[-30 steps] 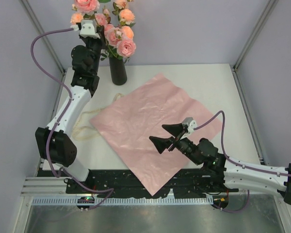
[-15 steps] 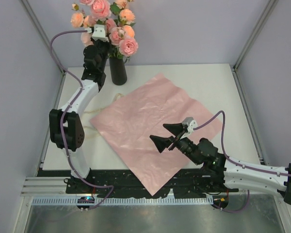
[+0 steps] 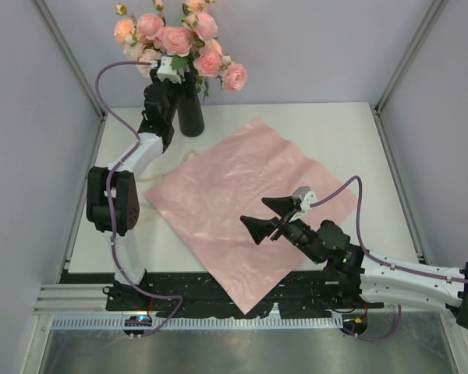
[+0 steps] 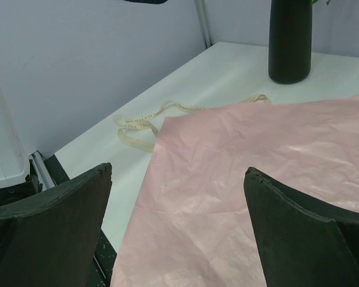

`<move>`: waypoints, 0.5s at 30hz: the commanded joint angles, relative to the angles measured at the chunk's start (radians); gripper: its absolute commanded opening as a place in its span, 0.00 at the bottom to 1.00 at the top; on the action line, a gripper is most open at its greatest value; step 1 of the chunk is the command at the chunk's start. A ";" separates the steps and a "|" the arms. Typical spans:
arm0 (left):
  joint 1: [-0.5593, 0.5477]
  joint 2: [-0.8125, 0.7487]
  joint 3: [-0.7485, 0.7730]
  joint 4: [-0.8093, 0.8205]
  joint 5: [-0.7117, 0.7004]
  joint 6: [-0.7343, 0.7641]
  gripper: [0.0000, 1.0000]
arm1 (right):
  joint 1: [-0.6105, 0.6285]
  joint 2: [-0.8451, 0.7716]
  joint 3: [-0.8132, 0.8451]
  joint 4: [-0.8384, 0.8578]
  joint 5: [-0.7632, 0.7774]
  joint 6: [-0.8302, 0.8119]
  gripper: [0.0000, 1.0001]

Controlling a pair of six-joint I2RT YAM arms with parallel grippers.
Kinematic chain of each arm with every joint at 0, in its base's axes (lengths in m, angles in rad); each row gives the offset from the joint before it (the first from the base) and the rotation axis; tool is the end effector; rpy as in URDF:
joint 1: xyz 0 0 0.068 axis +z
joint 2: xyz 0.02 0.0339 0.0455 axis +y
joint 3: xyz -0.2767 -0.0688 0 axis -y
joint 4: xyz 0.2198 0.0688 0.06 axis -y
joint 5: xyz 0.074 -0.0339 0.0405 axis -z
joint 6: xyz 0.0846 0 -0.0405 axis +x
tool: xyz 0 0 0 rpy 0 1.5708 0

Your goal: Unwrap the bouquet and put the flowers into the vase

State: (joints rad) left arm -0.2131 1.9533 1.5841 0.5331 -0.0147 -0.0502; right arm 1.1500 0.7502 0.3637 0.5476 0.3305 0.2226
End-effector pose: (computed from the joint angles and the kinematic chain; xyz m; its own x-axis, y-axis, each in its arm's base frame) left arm 0.4952 -0.1059 0.3727 0.1494 -0.0837 -0.9852 0.2050 0.9774 -0.0519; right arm 0.1050 0.1675 0.2996 -0.0978 0.2926 -0.9512 -0.7289 0.6297 0.2687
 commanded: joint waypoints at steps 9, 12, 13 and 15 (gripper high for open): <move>0.006 -0.384 -0.398 0.076 0.126 -0.181 0.92 | 0.002 -0.045 0.102 -0.092 0.088 0.058 0.96; 0.006 -0.483 -0.530 0.073 0.163 -0.224 0.98 | 0.001 -0.057 0.155 -0.234 0.139 0.139 0.95; 0.006 -0.519 -0.583 0.055 0.171 -0.237 1.00 | 0.002 -0.060 0.165 -0.267 0.166 0.161 0.96; 0.004 -0.602 -0.647 0.007 0.199 -0.270 1.00 | 0.001 -0.057 0.204 -0.386 0.235 0.245 0.95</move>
State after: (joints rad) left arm -0.2108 1.4754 1.0454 0.5598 0.1101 -0.2314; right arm 1.1500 0.7090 0.4744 0.3470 0.4240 0.3237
